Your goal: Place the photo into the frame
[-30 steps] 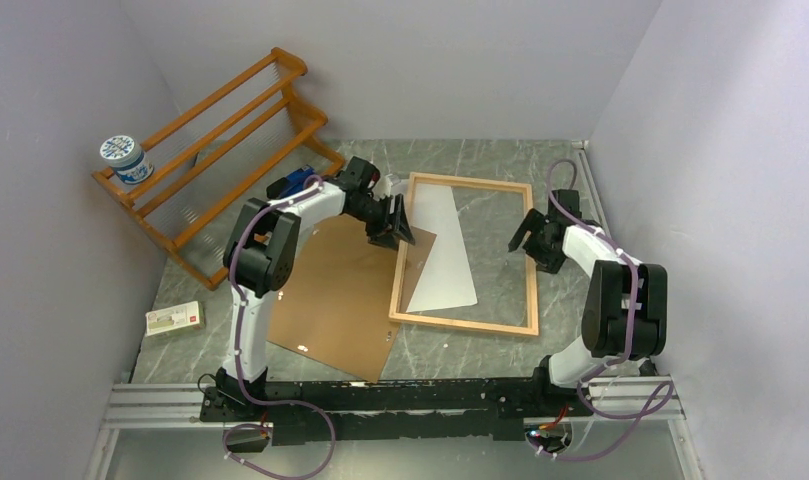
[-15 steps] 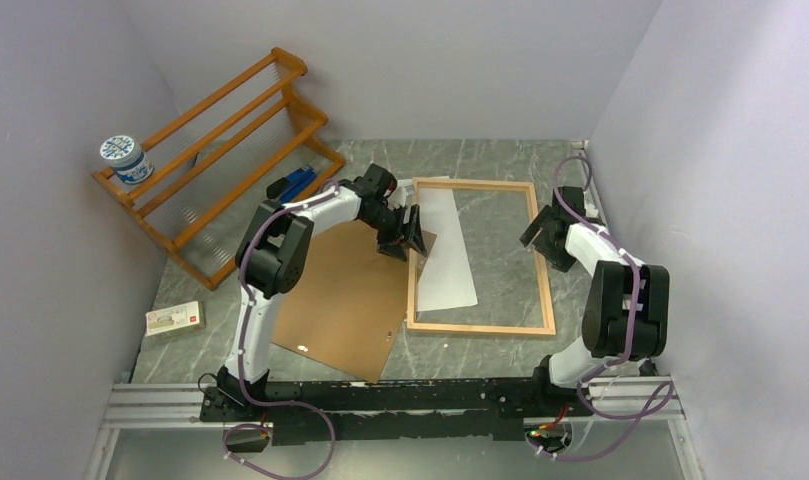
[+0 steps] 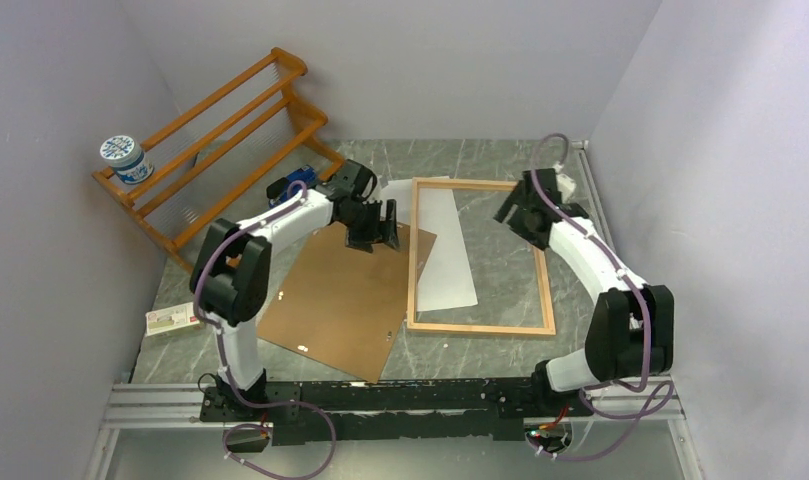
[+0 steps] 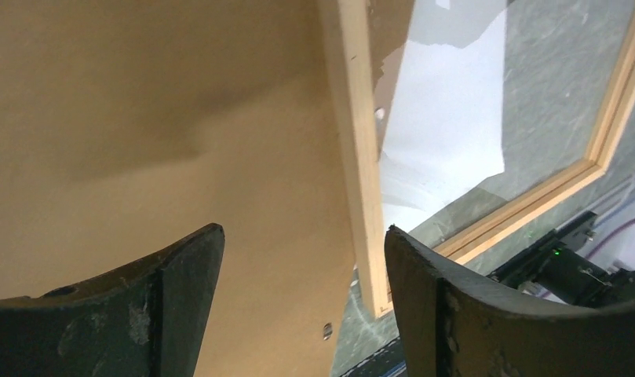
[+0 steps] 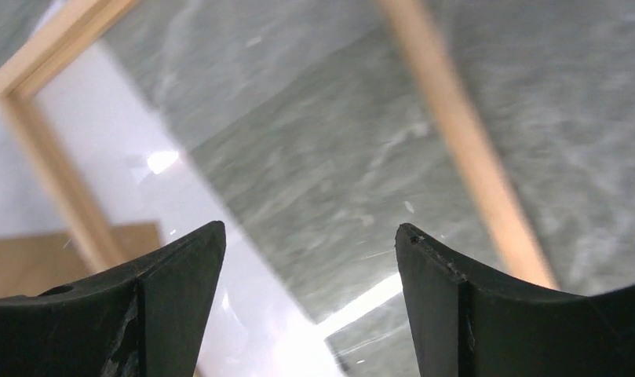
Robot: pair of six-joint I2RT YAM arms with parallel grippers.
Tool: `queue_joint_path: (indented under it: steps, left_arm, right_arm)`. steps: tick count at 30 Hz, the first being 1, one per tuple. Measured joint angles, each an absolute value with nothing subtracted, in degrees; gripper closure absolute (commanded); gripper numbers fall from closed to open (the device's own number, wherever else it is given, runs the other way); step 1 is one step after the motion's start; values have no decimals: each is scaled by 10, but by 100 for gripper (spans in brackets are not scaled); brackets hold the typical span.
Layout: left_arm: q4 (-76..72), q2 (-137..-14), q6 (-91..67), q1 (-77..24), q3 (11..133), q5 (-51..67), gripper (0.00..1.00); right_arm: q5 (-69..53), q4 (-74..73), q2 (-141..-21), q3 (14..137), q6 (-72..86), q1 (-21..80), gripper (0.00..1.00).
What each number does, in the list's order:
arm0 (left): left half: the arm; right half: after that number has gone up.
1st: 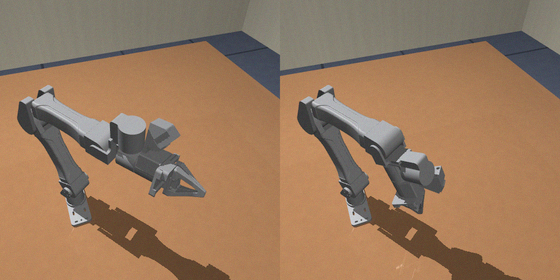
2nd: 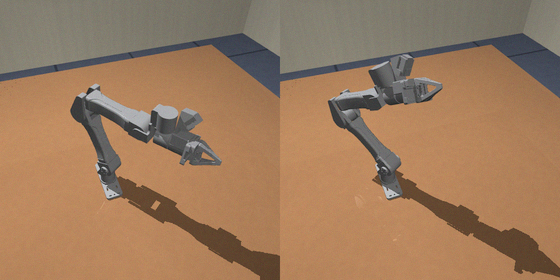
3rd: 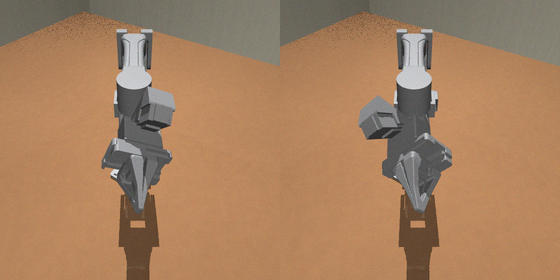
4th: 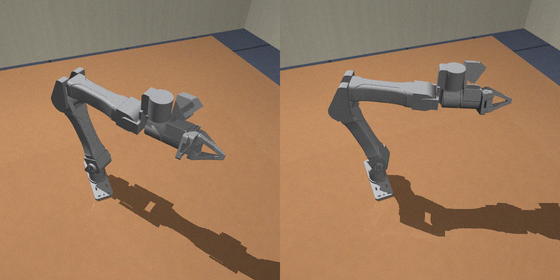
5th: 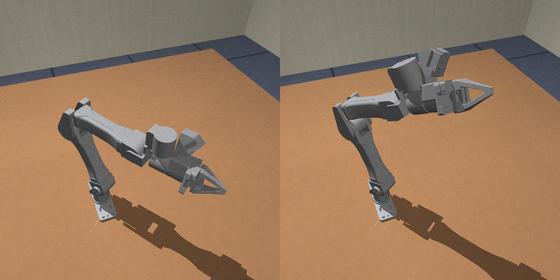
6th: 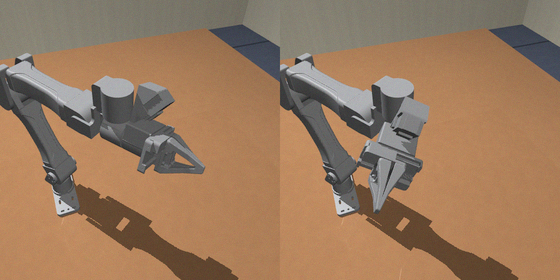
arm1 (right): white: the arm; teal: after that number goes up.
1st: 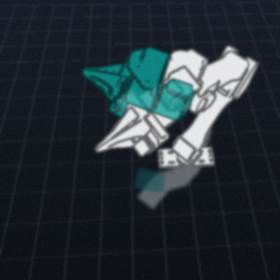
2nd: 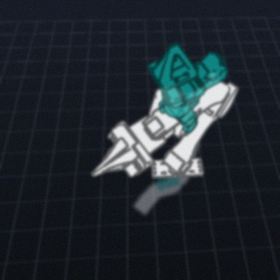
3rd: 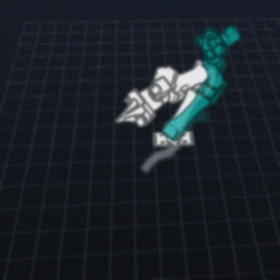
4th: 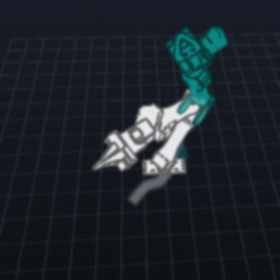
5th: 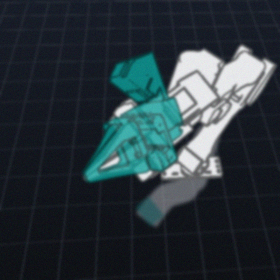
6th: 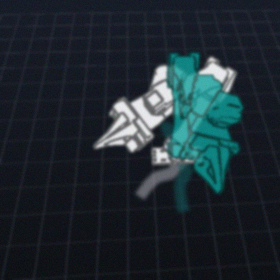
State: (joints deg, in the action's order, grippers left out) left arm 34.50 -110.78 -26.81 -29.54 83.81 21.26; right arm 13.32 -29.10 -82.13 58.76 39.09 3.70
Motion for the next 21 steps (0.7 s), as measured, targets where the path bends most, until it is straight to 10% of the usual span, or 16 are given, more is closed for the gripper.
queue_joint_path:
  steps: [21]
  left_arm:
    - [280, -889, -342, -155, 568, 125, 38]
  right_arm:
    - [-17, -194, -1147, 870, 452, 414, 35]
